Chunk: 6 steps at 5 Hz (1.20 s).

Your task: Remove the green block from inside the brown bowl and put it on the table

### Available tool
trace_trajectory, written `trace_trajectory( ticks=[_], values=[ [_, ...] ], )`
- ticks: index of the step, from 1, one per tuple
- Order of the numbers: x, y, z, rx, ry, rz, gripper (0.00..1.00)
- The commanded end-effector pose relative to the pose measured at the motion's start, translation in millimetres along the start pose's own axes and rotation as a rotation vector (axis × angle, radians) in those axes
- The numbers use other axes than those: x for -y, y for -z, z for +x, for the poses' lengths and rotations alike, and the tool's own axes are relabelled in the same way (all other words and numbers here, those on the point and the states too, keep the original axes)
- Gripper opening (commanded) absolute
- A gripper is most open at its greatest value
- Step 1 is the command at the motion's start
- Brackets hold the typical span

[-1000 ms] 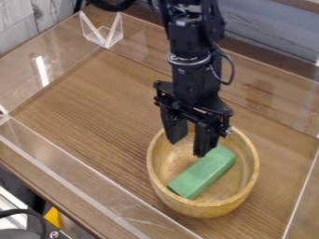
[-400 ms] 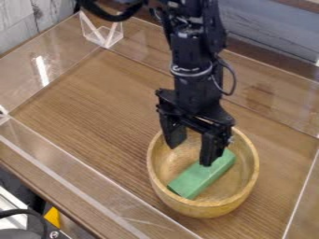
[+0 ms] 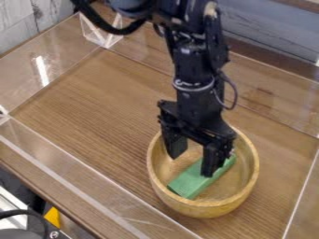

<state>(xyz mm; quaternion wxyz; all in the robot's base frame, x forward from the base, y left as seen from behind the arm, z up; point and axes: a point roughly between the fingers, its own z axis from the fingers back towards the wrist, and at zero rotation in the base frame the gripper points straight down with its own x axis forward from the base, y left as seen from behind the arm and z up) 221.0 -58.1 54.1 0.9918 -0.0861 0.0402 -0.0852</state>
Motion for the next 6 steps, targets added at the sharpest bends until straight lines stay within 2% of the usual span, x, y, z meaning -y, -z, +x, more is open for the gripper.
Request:
trace_trajectory(
  ticks=[1, 2, 3, 6],
  values=[
    [2.3, 2.1, 2.7, 0.019, 0.004, 0.01, 1.0],
    [1.7, 8.8, 2.4, 0.017, 0.0, 0.016, 1.0],
    [0.6, 13.7, 2.5, 0.015, -0.003, 0.019, 0.0],
    [0.4, -6.2, -0.2, 0.02, -0.008, 0.011, 0.0]
  ],
)
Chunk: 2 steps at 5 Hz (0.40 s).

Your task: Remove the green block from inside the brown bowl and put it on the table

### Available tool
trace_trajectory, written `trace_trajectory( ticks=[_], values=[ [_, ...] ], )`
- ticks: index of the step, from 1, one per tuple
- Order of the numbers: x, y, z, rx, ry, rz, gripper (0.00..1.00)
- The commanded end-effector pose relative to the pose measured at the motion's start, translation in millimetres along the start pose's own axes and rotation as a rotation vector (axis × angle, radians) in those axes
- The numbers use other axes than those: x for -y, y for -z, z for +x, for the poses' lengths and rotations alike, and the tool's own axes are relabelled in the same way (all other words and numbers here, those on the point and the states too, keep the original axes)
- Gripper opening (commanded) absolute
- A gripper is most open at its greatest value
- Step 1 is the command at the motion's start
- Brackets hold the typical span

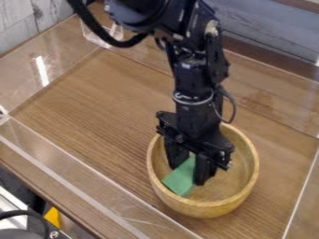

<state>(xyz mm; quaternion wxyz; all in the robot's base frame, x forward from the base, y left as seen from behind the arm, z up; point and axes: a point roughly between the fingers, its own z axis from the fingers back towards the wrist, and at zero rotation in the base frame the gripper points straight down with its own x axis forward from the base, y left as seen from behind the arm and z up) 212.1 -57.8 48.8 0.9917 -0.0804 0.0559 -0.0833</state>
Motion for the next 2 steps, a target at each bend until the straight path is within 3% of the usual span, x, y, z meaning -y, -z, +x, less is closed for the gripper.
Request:
trace_trajectory(
  ticks=[1, 2],
  values=[
    [-1.1, -18.5, 6.4, 0.052, -0.006, 0.0, 0.0],
    [-2.3, -23.7, 4.7, 0.049, -0.009, -0.003, 0.0]
  ],
)
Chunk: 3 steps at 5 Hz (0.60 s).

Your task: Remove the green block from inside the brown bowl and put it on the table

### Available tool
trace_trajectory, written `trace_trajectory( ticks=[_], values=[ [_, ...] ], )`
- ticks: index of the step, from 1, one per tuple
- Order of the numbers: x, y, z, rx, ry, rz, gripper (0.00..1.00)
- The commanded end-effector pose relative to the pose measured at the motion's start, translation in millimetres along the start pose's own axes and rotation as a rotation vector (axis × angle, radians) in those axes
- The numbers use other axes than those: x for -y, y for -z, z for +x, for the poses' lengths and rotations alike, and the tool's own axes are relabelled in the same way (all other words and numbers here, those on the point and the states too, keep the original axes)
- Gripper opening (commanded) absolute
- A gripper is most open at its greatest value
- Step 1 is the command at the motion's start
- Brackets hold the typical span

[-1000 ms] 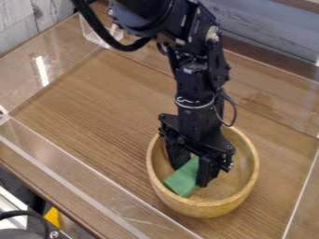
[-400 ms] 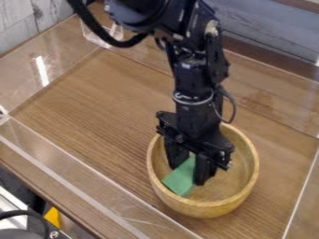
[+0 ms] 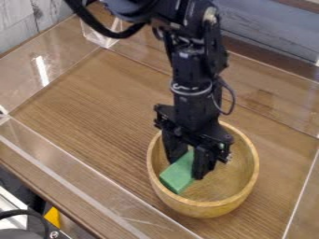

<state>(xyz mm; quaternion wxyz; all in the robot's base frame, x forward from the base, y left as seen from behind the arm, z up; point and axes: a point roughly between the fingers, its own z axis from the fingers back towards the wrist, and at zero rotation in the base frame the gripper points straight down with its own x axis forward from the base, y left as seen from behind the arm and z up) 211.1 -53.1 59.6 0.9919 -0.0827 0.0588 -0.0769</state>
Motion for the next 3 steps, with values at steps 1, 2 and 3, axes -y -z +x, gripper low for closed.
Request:
trace_trajectory(
  ticks=[1, 2, 3],
  values=[
    [-1.4, -17.2, 5.9, 0.051, -0.002, -0.001, 0.0],
    [-3.6, -20.7, 5.0, 0.05, -0.008, -0.002, 0.0],
    [-6.1, -24.7, 4.5, 0.05, -0.017, -0.003, 0.0]
  ],
)
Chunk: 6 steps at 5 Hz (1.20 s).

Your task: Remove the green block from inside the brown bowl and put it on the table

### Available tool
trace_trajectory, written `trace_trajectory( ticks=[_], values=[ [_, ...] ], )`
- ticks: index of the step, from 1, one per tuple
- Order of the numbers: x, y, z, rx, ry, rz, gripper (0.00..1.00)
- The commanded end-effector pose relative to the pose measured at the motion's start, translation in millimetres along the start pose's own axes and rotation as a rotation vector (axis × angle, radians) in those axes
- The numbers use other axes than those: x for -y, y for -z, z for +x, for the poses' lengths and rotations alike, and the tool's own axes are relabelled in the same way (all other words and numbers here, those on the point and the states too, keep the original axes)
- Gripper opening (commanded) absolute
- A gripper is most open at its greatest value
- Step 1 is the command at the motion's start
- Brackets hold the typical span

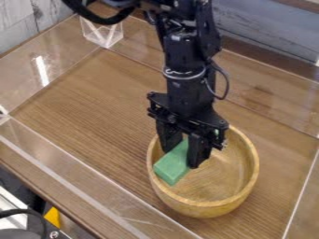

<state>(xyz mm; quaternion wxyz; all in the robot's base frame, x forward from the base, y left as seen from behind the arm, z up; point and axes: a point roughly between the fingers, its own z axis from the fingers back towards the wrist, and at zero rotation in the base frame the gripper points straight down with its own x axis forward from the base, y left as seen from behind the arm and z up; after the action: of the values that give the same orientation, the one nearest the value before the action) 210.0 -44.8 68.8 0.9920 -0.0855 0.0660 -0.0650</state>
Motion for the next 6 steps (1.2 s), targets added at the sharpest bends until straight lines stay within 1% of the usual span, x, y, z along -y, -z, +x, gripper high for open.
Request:
trace_trajectory(
  ticks=[1, 2, 4, 5, 6],
  values=[
    [-1.5, -19.3, 8.2, 0.061, 0.007, 0.008, 0.0],
    [-5.2, -24.7, 9.4, 0.065, 0.003, 0.015, 0.0],
    [-19.1, -37.3, 16.2, 0.09, -0.016, 0.04, 0.0],
    [-29.6, -42.7, 20.0, 0.102, -0.029, 0.056, 0.0],
    [-51.1, -52.6, 25.1, 0.123, -0.039, 0.083, 0.0]
  ],
)
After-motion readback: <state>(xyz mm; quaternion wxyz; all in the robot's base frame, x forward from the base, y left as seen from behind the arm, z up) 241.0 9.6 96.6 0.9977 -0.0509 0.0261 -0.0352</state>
